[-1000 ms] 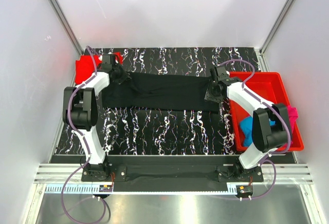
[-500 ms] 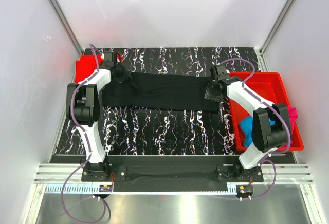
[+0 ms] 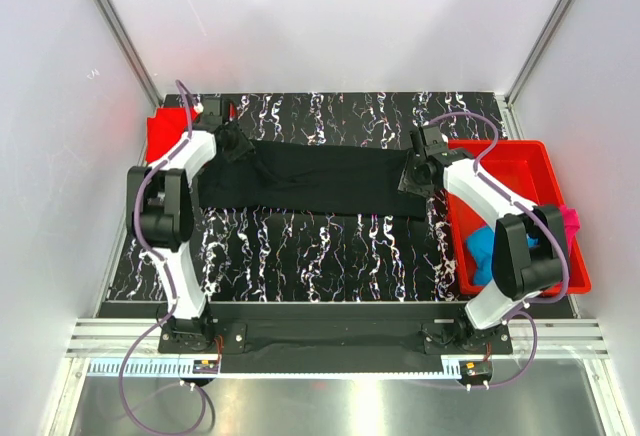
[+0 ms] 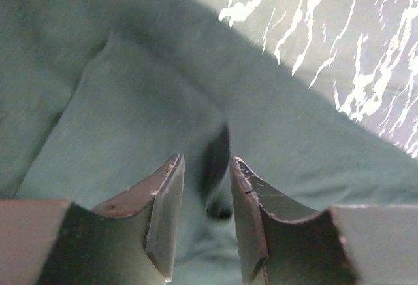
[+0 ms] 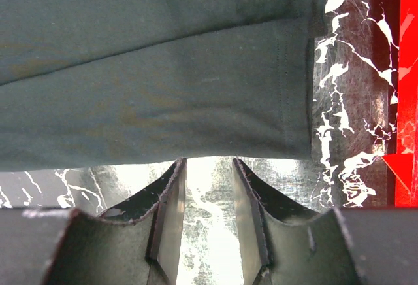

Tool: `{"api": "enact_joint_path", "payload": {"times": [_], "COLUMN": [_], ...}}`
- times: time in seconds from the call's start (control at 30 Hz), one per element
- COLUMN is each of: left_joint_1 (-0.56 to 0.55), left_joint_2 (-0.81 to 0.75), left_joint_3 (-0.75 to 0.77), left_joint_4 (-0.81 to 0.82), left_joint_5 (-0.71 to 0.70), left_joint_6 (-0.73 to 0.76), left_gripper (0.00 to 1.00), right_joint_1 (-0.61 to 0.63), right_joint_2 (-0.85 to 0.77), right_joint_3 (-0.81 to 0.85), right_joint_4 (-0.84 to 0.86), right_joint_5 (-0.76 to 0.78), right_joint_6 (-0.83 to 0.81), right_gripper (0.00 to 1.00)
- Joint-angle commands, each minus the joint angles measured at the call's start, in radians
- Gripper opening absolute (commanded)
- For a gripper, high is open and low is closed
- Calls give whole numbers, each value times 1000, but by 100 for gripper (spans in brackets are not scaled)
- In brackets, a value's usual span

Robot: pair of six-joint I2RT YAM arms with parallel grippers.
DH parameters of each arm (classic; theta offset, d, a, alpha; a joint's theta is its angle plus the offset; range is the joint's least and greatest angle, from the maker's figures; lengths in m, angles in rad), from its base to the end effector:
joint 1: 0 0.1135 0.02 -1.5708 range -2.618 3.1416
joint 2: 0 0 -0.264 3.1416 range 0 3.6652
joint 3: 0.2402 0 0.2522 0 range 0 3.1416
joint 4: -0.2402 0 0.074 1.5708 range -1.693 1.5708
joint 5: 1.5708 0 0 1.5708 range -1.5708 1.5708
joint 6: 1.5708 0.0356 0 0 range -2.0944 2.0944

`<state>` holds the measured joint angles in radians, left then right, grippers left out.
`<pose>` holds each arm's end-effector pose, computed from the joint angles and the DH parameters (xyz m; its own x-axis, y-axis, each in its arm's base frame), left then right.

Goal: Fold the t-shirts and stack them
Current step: Fold the tshirt

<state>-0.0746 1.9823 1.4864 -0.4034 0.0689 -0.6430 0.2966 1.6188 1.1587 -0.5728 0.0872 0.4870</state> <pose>0.4363 -0.0351 0.2059 -0.6950 -0.5479 -0.4656 -0.3744 0.8286 -0.4162 0.3212 0.0949 0.2282 -0.8421 0.2301 -0.4878 0.1648 0.9709 0.1737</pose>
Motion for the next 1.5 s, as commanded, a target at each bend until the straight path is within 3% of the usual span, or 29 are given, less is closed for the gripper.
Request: {"api": "enact_joint_path", "payload": {"times": [0.0, 0.2, 0.33, 0.43, 0.57, 1.1, 1.47], "left_joint_1": [-36, -65, -85, -86, -86, -134, -139], "left_joint_2": [-140, -156, -146, -180, -169, 9, 84], "left_joint_3": [-50, -140, -120, -158, -169, -64, -8], "left_joint_4": [-63, -26, -120, -107, -72, 107, 113], "left_joint_5": [-112, -75, -203, -293, -290, -5, 20], "left_joint_6": [34, -15, -23, -33, -35, -92, -98], "left_gripper": [37, 35, 9, 0, 0, 0, 0], "right_joint_1": [9, 10, 10, 10, 10, 12, 10], "right_joint_2": [-48, -63, -76, -79, -66, -25, -13], "right_joint_3": [4, -8, -14, -19, -21, -7, -19], "right_joint_4": [11, 13, 11, 14, 27, 44, 53], "right_joint_5": [-9, -12, -7, -4, -12, -7, -12], "right_joint_6": [12, 10, 7, 2, 4, -2, -10], "right_gripper": [41, 41, 41, 41, 41, 42, 43]}}
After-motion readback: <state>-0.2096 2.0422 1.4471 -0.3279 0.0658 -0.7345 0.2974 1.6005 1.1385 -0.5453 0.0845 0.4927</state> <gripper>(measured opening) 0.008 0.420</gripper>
